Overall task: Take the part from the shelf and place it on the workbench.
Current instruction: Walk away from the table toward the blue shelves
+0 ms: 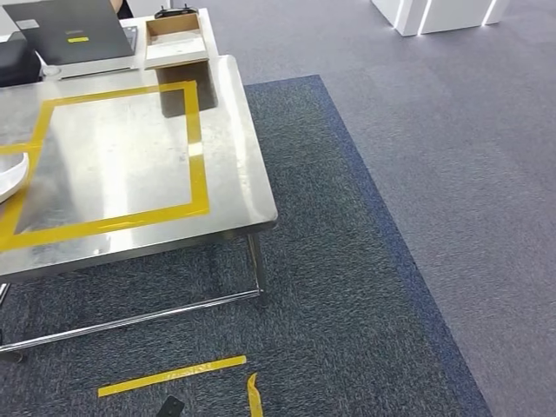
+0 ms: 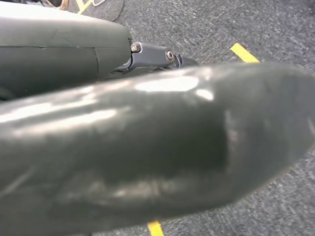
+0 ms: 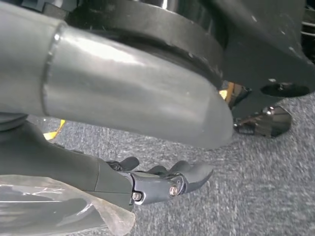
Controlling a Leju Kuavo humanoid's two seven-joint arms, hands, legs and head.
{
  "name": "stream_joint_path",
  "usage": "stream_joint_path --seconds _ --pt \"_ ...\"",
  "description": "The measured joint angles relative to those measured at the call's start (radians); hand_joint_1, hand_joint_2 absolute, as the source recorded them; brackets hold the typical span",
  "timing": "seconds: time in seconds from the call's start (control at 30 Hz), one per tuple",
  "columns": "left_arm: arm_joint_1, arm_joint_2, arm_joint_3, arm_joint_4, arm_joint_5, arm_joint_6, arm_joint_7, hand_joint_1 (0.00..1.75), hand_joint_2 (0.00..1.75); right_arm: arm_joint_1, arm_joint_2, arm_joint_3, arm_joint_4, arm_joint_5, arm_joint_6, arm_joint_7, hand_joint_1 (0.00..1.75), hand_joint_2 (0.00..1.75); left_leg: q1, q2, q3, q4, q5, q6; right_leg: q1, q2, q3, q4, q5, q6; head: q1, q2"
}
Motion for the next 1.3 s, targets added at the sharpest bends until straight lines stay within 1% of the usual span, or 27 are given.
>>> stream_joint_path --seconds 0.03,0.07,0.13,0.17,0.23,0.33,0.37,0.4,0.47,0.5,0.53,0.57,0.6,0.63,0.7,0.73,0.8,0.83,0.87,0.93,1.0,1.03,1.07,1.1,1.17,1.23,1.3 --pt "0.001 0.0 0.0 0.0 0.0 0.0 0.0 0.0 0.0 0.0 0.0 0.0 0.0 0.0 0.0 0.0 0.0 0.0 0.006 0.0 0.003 0.013 -0.006 -0.005 -0.001 0.0 -0.005 0.001 0.003 0.002 0.0 0.0" --pt "0.001 0.0 0.0 0.0 0.0 0.0 0.0 0.0 0.0 0.001 0.0 0.0 0.0 0.0 0.0 0.0 0.0 0.0 0.011 0.001 0.024 -0.013 0.007 -0.011 -0.003 0.0 -0.01 0.002 0.007 0.006 0.0 0.0" --pt "-0.001 0.0 0.0 0.0 0.0 0.0 0.0 0.0 0.0 0.0 0.0 0.0 0.0 0.0 0.0 0.0 0.0 0.0 0.02 0.0 0.103 -0.146 0.062 -0.021 -0.008 0.001 -0.018 0.005 0.015 0.016 -0.001 0.0" --pt "-0.002 0.0 0.0 0.0 0.0 0.0 0.0 0.0 0.0 0.0 0.0 0.0 0.0 0.0 0.0 0.0 0.0 0.0 0.021 -0.001 0.135 -0.207 0.074 -0.022 -0.009 0.001 -0.02 0.007 0.019 0.022 -0.001 0.0" --pt "-0.004 -0.001 0.0 0.0 0.0 0.0 0.0 0.0 0.0 -0.001 0.0 0.0 -0.001 0.0 0.0 0.0 0.0 0.0 0.018 -0.003 0.157 -0.259 0.084 -0.013 -0.009 0.002 -0.025 0.009 0.027 0.035 0.0 0.0" --pt "-0.002 -0.001 0.0 0.0 0.0 0.0 0.0 0.0 0.0 0.001 0.0 0.0 -0.001 0.0 0.0 0.0 0.0 0.0 0.014 0.003 0.142 -0.256 0.12 0.016 -0.011 0.006 -0.033 0.012 0.029 0.057 0.002 0.0" --pt "-0.003 -0.001 0.0 0.001 0.0 0.0 0.0 0.0 0.0 0.002 -0.001 0.0 -0.001 0.0 0.0 0.0 0.0 0.0 0.014 0.006 0.134 -0.258 0.13 0.026 -0.013 0.007 -0.043 0.029 0.008 0.062 0.003 0.0" --pt "-0.005 0.0 0.0 0.001 0.0 0.0 0.0 0.0 0.0 0.002 -0.001 0.0 -0.001 0.0 0.0 0.0 0.0 0.0 0.014 0.009 0.123 -0.259 0.14 0.035 -0.014 0.007 -0.058 0.065 -0.031 0.065 0.004 0.0" --pt "-0.005 0.0 0.0 0.001 0.0 -0.001 0.0 0.0 0.0 0.001 -0.001 0.0 -0.001 0.0 0.001 0.0 0.0 0.0 0.009 0.011 0.098 -0.259 0.158 0.044 -0.014 0.006 -0.091 0.182 -0.129 0.067 0.007 0.0" --pt "-0.004 0.0 0.001 0.001 0.0 -0.001 0.0 0.0 0.0 0.001 -0.001 0.0 -0.001 0.0 0.001 0.0 0.0 0.0 0.006 0.013 0.085 -0.258 0.168 0.046 -0.013 0.006 -0.1 0.238 -0.161 0.068 0.007 0.0" --pt "-0.004 0.0 0.001 0.001 0.0 -0.002 0.0 0.0 0.0 0.0 -0.001 0.0 -0.001 0.0 0.002 0.0 0.0 0.0 0.004 0.014 0.071 -0.257 0.177 0.046 -0.013 0.005 -0.095 0.269 -0.17 0.067 0.007 0.0" --pt "-0.003 0.0 0.001 0.001 0.0 -0.002 0.0 0.0 0.0 0.001 -0.001 0.0 -0.001 0.0 0.003 0.0 0.0 0.0 0.001 0.015 0.058 -0.256 0.187 0.047 -0.012 0.005 -0.073 0.267 -0.158 0.065 0.007 0.0" --pt "-0.003 0.0 0.002 0.001 0.0 -0.002 0.0 0.0 0.0 0.0 -0.001 0.0 -0.001 0.0 0.003 0.0 0.0 0.0 -0.001 0.015 0.046 -0.256 0.196 0.046 -0.011 0.005 -0.034 0.231 -0.133 0.062 0.007 0.0" --pt "-0.004 0.0 0.002 0.001 0.0 -0.002 0.0 0.0 0.0 -0.001 -0.001 0.0 -0.001 0.0 0.003 0.0 0.0 0.0 -0.002 0.015 0.037 -0.255 0.205 0.045 -0.009 0.005 0.019 0.169 -0.108 0.056 0.007 0.0" --pt "-0.005 -0.002 0.003 0.001 -0.001 -0.002 0.0 0.0 0.0 -0.006 -0.002 0.0 -0.002 0.0 0.003 -0.001 0.0 0.0 -0.006 0.016 0.025 -0.253 0.221 0.038 -0.002 0.004 0.124 0.023 -0.094 0.044 0.007 0.0" --pt "-0.005 -0.002 0.003 0.001 -0.001 -0.002 0.0 0.0 0.0 -0.008 -0.002 0.0 -0.003 -0.001 0.003 -0.001 0.0 0.0 -0.006 0.017 0.022 -0.253 0.231 0.033 0.001 0.004 0.152 -0.026 -0.098 0.04 0.007 0.0" --pt "-0.005 -0.003 0.004 0.001 -0.003 -0.002 0.0 0.0 0.0 -0.009 -0.003 0.0 -0.003 -0.001 0.004 -0.001 0.0 0.0 -0.005 0.017 0.017 -0.259 0.252 0.02 0.005 0.004 0.159 -0.06 -0.097 0.033 0.007 0.0" --pt "-0.004 -0.002 0.004 0.001 -0.003 -0.002 0.0 0.0 0.0 -0.008 -0.002 0.0 -0.003 -0.001 0.005 -0.001 0.0 0.0 -0.003 0.016 0.015 -0.26 0.254 0.013 0.004 0.001 0.15 -0.062 -0.087 0.028 0.007 0.0" --pt "-0.003 -0.001 0.005 0.001 -0.005 -0.002 0.0 0.0 0.0 -0.007 -0.002 0.0 -0.003 -0.001 0.005 -0.001 0.0 0.0 -0.002 0.015 0.01 -0.251 0.237 0.007 0.002 -0.001 0.142 -0.064 -0.076 0.021 0.006 0.0" --pt "0.0 0.0 0.006 0.001 -0.007 -0.002 0.001 0.0 0.0 -0.006 -0.002 0.0 -0.003 -0.001 0.006 0.0 0.0 0.0 0.003 0.013 -0.008 -0.178 0.147 -0.003 -0.002 -0.007 0.119 -0.067 -0.053 0.01 0.002 0.0" --pt "0.0 0.0 0.006 0.001 -0.009 -0.002 0.002 0.0 0.0 -0.005 -0.002 0.0 -0.003 -0.002 0.006 0.0 0.0 0.0 0.008 0.013 -0.025 -0.053 0.053 -0.013 -0.002 -0.01 0.092 -0.065 -0.031 0.006 -0.002 0.0" --pt "0.0 0.0 0.006 0.001 -0.009 -0.002 0.002 0.0 0.0 -0.005 -0.002 0.0 -0.003 -0.002 0.006 0.0 0.0 0.0 0.01 0.013 -0.025 -0.005 0.04 -0.017 -0.002 -0.011 0.08 -0.062 -0.021 0.007 -0.002 0.0" --pt "0.0 0.001 0.006 0.001 -0.01 -0.002 0.003 0.0 0.0 -0.005 -0.002 0.0 -0.003 -0.002 0.006 0.0 0.0 0.0 0.012 0.013 -0.014 0.018 0.051 -0.02 -0.003 -0.013 0.065 -0.057 -0.011 0.009 -0.003 0.0" --pt "0.0 0.001 0.006 0.001 -0.01 -0.002 0.004 0.0 0.0 -0.005 -0.002 0.0 -0.003 -0.003 0.006 0.0 0.0 0.0 0.015 0.013 0.012 0.007 0.079 -0.022 -0.003 -0.014 0.05 -0.051 -0.002 0.012 -0.003 0.0" --pt "-0.002 0.001 0.006 0.001 -0.011 -0.002 0.004 0.0 0.0 -0.005 -0.002 0.0 -0.003 -0.003 0.006 0.001 0.0 0.0 0.02 0.013 0.103 -0.104 0.121 -0.025 -0.004 -0.014 0.019 -0.033 0.012 0.021 -0.004 0.0" --pt "-0.005 0.001 0.007 0.001 -0.012 -0.002 0.004 0.0 0.0 -0.007 -0.002 0.0 -0.003 -0.004 0.006 0.001 0.0 0.0 0.019 0.01 0.186 -0.233 0.108 -0.016 -0.003 -0.013 -0.006 -0.015 0.023 0.032 -0.005 0.0" --pt "-0.006 0.001 0.007 0.001 -0.013 -0.002 0.004 0.0 0.0 -0.008 -0.002 0.0 -0.003 -0.004 0.006 0.0 0.0 0.0 0.015 0.009 0.202 -0.281 0.092 0.0 -0.003 -0.014 -0.02 -0.008 0.039 0.045 -0.006 0.0"
